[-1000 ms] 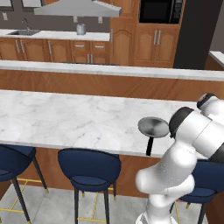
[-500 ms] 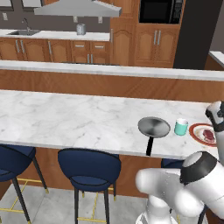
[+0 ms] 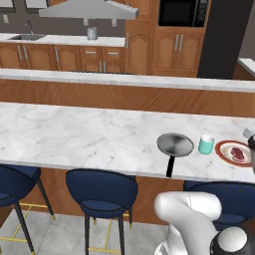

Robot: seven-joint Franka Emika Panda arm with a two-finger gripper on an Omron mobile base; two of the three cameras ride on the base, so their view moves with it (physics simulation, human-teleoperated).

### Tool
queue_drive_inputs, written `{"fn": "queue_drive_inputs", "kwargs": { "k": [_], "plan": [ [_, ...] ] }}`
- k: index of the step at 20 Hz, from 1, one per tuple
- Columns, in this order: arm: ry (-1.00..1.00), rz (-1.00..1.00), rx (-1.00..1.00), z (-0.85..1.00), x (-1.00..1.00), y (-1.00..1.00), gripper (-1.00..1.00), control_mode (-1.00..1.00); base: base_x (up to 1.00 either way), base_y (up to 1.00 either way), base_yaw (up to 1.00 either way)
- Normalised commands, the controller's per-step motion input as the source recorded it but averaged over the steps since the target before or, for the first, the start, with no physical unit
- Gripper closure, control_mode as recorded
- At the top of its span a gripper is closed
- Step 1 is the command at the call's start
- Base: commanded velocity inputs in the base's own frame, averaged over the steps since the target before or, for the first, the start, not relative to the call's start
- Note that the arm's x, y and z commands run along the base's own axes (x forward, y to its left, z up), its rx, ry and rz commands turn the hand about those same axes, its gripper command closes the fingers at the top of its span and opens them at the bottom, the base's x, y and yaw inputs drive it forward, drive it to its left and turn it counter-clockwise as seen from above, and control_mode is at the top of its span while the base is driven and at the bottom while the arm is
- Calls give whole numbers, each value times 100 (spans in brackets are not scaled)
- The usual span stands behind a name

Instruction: Pick up the pan with the steak in it and place it on the dining table. Then place the steak on the plate.

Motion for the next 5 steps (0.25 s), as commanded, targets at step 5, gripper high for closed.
{"fn": "queue_drive_inputs", "kwargs": {
  "k": [5],
  "plan": [
    [-2, 4, -4, 78, -28, 81, -100, -100, 0, 0, 0]
  ]
}}
